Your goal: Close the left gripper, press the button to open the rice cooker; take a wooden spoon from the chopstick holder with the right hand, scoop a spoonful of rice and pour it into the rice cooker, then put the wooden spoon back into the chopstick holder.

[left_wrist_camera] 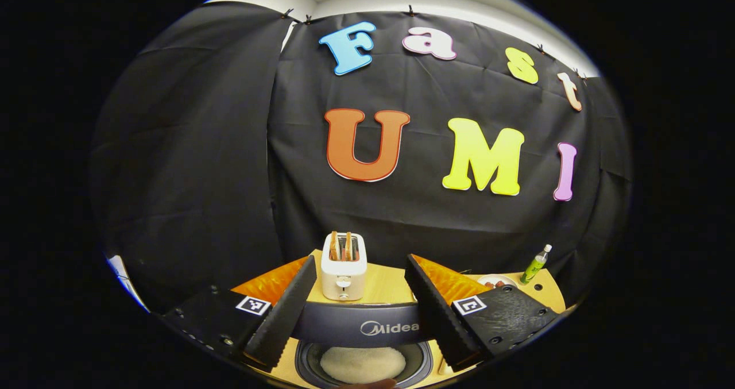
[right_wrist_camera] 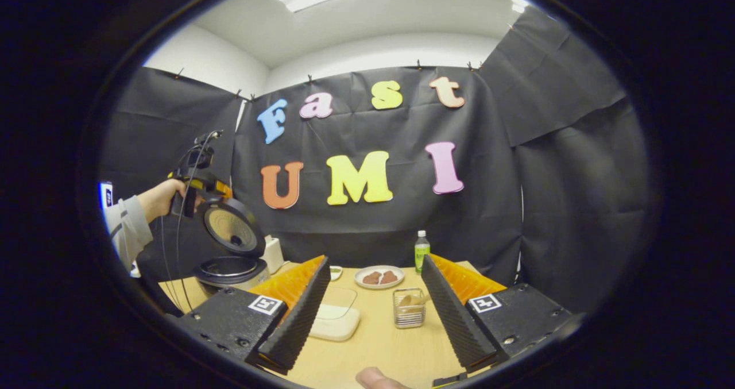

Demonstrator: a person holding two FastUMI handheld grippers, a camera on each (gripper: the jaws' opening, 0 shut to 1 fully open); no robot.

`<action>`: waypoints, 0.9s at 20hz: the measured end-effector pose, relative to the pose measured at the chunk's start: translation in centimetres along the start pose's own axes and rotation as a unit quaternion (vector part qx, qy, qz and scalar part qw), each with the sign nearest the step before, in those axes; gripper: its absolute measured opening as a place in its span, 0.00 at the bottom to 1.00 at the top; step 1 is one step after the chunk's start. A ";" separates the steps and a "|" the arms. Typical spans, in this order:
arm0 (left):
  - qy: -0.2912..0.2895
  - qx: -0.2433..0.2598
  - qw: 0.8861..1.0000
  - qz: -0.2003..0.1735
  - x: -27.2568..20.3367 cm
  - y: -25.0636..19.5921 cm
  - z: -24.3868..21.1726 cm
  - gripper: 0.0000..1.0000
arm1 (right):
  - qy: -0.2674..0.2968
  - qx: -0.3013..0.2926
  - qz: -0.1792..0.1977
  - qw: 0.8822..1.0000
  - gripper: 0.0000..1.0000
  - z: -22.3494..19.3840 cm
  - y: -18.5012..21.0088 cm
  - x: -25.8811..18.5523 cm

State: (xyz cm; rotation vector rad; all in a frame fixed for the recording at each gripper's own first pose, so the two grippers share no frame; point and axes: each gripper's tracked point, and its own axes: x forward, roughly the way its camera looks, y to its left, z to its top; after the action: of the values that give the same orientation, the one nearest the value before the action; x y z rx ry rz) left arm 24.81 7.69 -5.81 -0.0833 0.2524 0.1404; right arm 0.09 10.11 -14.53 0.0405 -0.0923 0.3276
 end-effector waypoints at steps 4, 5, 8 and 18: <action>0.020 0.005 1.000 0.007 -2.4 0.0 -3.1 1.00 | -0.001 0.002 0.014 1.000 1.00 0.5 0.8 -1.4; 0.022 0.008 1.000 0.006 -3.0 0.0 -4.0 1.00 | -0.002 0.000 0.016 1.000 1.00 0.6 0.9 -1.7; 0.036 0.018 0.999 0.002 -4.1 -0.4 -7.0 0.98 | -0.002 -0.011 0.017 1.000 1.00 0.9 0.8 -2.3; 0.112 0.038 0.993 -0.007 -5.9 -1.0 -15.6 0.97 | -0.007 -0.007 0.020 1.000 1.00 1.3 0.7 -3.1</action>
State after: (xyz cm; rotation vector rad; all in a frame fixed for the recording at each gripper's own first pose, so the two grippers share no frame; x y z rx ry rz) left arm 15.51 4.42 -19.33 -0.0245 0.4811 0.1081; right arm -3.13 9.73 -13.48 0.0267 -0.1089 0.3659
